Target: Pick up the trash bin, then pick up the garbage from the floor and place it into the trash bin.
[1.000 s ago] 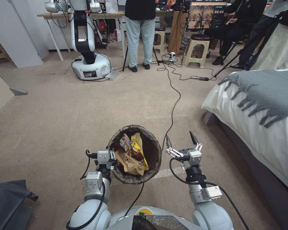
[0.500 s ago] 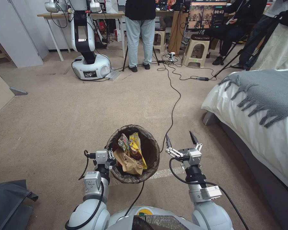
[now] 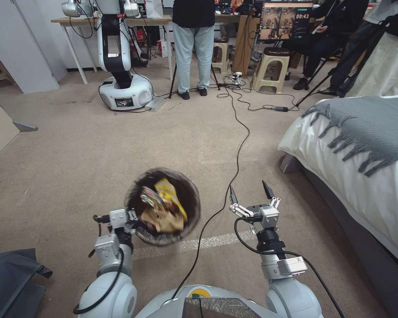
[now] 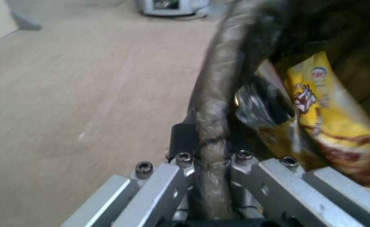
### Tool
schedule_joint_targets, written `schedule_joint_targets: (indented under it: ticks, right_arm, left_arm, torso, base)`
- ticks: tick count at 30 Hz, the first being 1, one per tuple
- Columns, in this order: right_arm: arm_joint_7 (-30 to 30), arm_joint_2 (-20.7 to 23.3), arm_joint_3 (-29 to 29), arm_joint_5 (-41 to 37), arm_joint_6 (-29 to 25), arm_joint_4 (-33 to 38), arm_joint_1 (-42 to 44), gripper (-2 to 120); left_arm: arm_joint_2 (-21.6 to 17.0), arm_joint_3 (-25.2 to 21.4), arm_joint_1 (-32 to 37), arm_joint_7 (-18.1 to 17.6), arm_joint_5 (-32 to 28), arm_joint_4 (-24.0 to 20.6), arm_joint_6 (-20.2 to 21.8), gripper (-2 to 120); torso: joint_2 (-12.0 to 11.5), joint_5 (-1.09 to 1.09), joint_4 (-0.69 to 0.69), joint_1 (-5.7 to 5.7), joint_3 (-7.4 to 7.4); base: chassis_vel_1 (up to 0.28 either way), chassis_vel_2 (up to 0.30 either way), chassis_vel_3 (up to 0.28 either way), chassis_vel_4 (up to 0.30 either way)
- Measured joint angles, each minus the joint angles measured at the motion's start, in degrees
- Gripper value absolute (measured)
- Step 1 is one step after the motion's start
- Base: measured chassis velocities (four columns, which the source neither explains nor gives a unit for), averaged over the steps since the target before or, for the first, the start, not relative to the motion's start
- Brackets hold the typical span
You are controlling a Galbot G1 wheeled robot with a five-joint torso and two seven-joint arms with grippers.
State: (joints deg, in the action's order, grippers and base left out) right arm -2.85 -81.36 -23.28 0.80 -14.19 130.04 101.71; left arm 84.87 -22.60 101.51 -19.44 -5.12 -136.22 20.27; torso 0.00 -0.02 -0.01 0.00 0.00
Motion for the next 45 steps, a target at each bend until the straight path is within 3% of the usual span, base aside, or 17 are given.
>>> schedule_joint_targets:
  ticks: [1,3,4,14,25,38,45]
  right_arm:
    - [-0.02,0.02,-0.04,0.0,0.0,0.03,0.04,100]
    - [-0.02,0.0,-0.03,0.01,0.0,0.07,0.05,100]
    - [-0.01,0.0,-0.02,0.06,-0.01,0.07,0.08,100]
    - [0.06,0.0,0.07,0.28,-0.13,0.06,0.19,100]
    - [0.2,-0.15,0.27,0.7,-0.81,-0.2,0.4,100]
    - [0.5,-0.48,0.4,1.4,-1.48,-0.23,0.59,100]
    - [0.7,-0.62,0.29,1.59,-1.84,-0.22,0.94,100]
  left_arm:
    - [0.24,-2.75,0.0,-2.16,-3.43,0.06,0.89,0]
    - [0.27,-3.7,-0.07,-3.08,-4.27,0.07,1.15,0]
    - [0.3,-3.88,-0.07,-3.59,-4.83,0.39,1.82,0]
    - [0.26,-3.16,-0.55,-3.84,-6.16,1.0,4.27,0]
    - [0.16,-4.1,-2.82,-4.11,-11.96,5.36,8.74,0]
    - [0.07,-5.62,-5.62,-4.29,-15.05,11.09,10.03,0]
    - [0.31,-5.28,-6.54,-4.24,-15.18,12.9,9.86,20]
  torso:
    - [0.0,-0.02,-0.01,0.0,0.01]
    - [0.0,0.04,-0.02,0.0,0.0]
    - [0.0,0.01,0.03,0.0,0.0]
    - [0.0,0.01,0.01,0.0,0.0]
    - [0.0,0.01,0.01,0.0,0.0]
    - [0.0,0.05,0.03,0.0,-0.01]
    - [0.0,0.05,0.03,0.0,-0.01]
  base:
    - [0.0,0.0,0.0,0.0]
    - [0.0,0.0,0.0,0.0]
    - [0.0,0.0,0.0,0.0]
    - [0.0,0.0,0.0,0.0]
    - [0.0,0.0,0.0,0.0]
    - [0.0,0.0,0.0,0.0]
    - [0.0,0.0,0.0,0.0]
